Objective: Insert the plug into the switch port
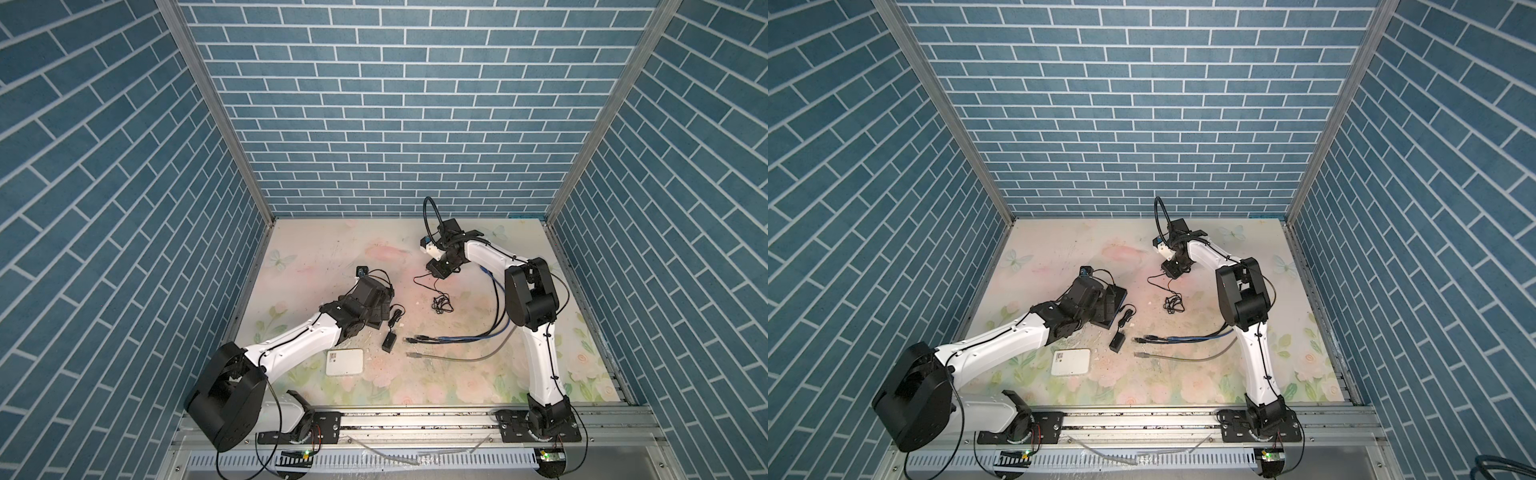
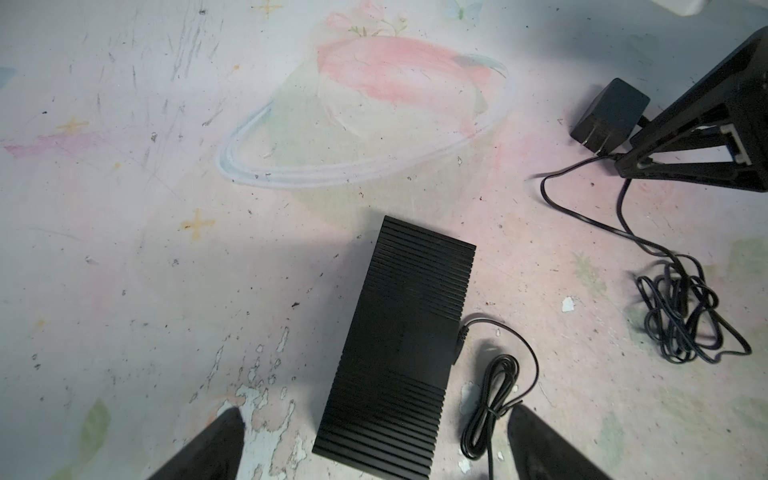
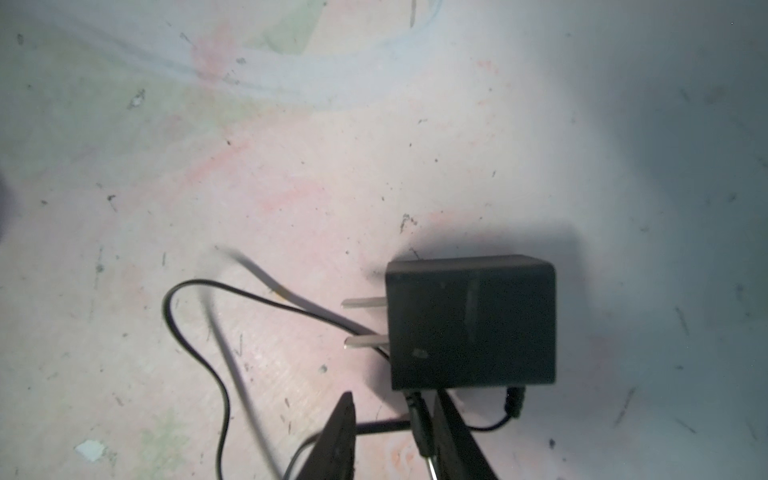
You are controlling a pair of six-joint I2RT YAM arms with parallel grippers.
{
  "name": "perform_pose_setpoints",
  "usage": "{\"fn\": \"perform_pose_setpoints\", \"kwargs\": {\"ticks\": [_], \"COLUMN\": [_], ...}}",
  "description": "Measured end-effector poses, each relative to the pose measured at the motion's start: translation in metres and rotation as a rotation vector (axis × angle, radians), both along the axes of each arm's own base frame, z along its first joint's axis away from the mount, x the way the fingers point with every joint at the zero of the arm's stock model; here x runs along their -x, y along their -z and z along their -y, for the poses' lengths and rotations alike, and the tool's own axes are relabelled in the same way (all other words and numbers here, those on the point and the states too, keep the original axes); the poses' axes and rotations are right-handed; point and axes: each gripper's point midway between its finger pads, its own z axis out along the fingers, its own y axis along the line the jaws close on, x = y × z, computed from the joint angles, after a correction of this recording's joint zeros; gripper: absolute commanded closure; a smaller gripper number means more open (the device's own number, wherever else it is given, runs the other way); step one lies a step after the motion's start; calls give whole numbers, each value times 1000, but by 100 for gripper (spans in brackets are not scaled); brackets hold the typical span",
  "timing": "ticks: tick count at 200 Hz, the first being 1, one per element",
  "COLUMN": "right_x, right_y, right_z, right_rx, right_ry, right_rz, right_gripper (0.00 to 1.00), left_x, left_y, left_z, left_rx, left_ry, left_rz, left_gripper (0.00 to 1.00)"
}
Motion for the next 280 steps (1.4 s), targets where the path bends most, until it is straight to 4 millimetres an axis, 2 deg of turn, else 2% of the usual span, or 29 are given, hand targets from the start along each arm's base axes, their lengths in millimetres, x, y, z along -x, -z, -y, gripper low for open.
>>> {"fn": "perform_pose_setpoints", "kwargs": {"ticks": [56, 110, 137, 161, 189, 226, 243, 260, 280], "right_x": [0, 0, 2, 15, 33, 43, 46, 51, 61], "right_y": [9, 10, 9, 8, -15, -75, -96, -105, -102], "right_z": [0, 0, -1, 2, 2, -3, -3, 0, 5], "right_rx": [9, 11, 1, -23, -93, -237, -285, -316, -336], "right_ry": [1, -14, -16, 7, 44, 86, 111, 145, 185], "right_rz": [-14, -11, -11, -31, -30, 51, 87, 101, 90], "right_gripper": [71, 97, 100, 100, 100, 100, 100, 100, 100], "left_x": [-1, -5, -12, -19, -27, -36, -37, -42, -48], "left_y": [-1, -6, -14, -21, -34, -62, -69, -76, -89], "left_z": [0, 4, 10, 20, 31, 53, 61, 74, 92], "left_rx": [1, 20, 37, 60, 78, 105, 109, 119, 164], "left_ry": [-1, 2, 23, 68, 132, 251, 300, 345, 396], "left_rz": [5, 32, 74, 132, 207, 332, 360, 363, 370], "left_gripper": [0, 0, 0, 1, 0, 0, 1, 0, 1]}}
